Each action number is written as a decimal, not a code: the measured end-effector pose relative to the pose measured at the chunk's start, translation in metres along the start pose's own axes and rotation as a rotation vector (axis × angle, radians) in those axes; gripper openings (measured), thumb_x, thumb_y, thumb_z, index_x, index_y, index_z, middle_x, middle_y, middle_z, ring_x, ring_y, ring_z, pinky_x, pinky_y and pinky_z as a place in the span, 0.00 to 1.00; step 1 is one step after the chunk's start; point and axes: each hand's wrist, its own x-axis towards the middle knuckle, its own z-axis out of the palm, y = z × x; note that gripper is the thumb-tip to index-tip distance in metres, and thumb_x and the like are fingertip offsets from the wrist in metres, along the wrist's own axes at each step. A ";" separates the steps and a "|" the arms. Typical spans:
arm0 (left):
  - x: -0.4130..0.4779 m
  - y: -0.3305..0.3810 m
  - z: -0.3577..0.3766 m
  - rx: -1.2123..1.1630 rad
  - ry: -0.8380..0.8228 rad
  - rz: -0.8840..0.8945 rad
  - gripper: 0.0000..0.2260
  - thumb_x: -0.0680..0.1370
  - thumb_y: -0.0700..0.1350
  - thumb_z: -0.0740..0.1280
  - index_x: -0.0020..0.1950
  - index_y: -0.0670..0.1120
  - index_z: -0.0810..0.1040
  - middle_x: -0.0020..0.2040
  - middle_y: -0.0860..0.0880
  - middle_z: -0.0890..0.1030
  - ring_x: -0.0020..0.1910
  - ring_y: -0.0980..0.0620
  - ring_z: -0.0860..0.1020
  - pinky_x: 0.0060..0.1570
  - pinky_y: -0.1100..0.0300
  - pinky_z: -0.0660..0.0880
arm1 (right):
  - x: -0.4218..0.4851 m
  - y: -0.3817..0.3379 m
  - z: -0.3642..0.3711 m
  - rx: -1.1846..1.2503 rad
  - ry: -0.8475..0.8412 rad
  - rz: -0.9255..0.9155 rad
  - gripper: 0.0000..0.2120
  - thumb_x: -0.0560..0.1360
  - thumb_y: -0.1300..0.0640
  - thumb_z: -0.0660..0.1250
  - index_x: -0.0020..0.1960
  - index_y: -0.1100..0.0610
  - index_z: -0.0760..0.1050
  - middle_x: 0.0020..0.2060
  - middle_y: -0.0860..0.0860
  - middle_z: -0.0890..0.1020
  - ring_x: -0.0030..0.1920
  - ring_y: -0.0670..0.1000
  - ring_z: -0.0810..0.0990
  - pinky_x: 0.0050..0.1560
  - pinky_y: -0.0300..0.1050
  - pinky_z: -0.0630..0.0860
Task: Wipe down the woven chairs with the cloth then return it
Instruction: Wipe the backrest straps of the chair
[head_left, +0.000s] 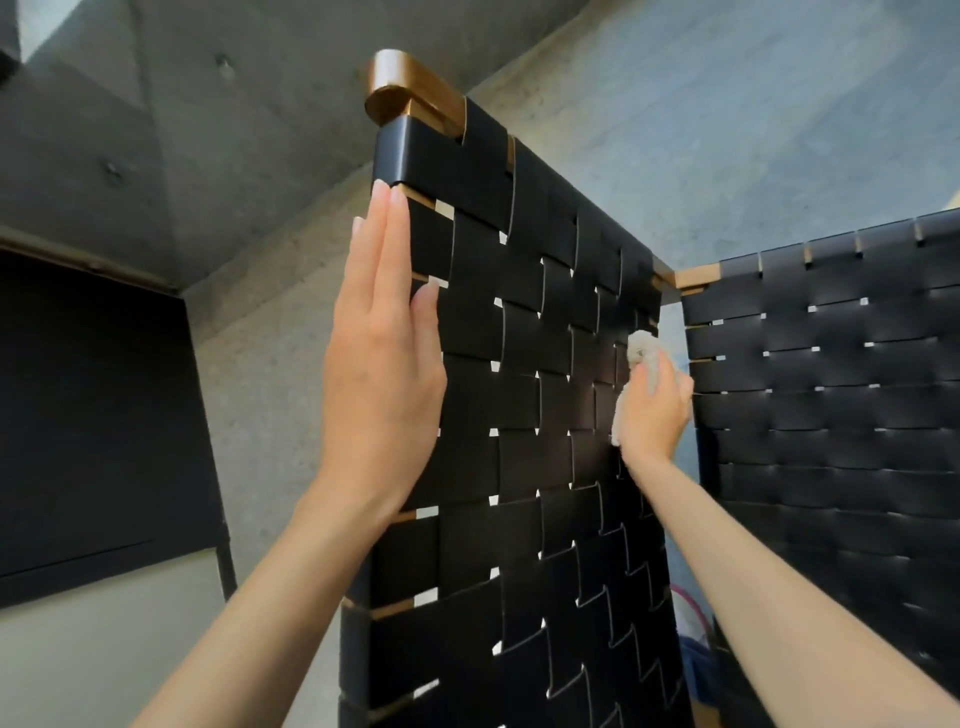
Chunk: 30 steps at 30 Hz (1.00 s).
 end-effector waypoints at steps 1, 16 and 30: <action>0.000 0.000 0.000 -0.007 -0.002 -0.006 0.25 0.82 0.39 0.56 0.78 0.45 0.51 0.78 0.50 0.53 0.77 0.56 0.50 0.74 0.63 0.51 | -0.015 -0.007 -0.004 0.036 -0.005 -0.062 0.16 0.81 0.54 0.57 0.68 0.54 0.71 0.62 0.55 0.72 0.63 0.56 0.71 0.56 0.40 0.68; -0.001 -0.003 0.001 -0.049 0.013 -0.014 0.24 0.82 0.40 0.57 0.78 0.47 0.53 0.78 0.54 0.53 0.76 0.60 0.51 0.74 0.61 0.53 | -0.068 -0.220 0.019 0.273 -0.012 -0.913 0.17 0.78 0.55 0.63 0.66 0.53 0.74 0.70 0.56 0.69 0.68 0.51 0.64 0.64 0.56 0.67; -0.001 -0.003 0.002 0.026 -0.009 0.000 0.25 0.82 0.41 0.55 0.77 0.49 0.50 0.78 0.56 0.50 0.76 0.60 0.50 0.74 0.59 0.55 | 0.058 -0.065 0.017 0.059 -0.014 -0.098 0.17 0.81 0.57 0.56 0.68 0.55 0.71 0.68 0.53 0.69 0.65 0.54 0.70 0.55 0.35 0.61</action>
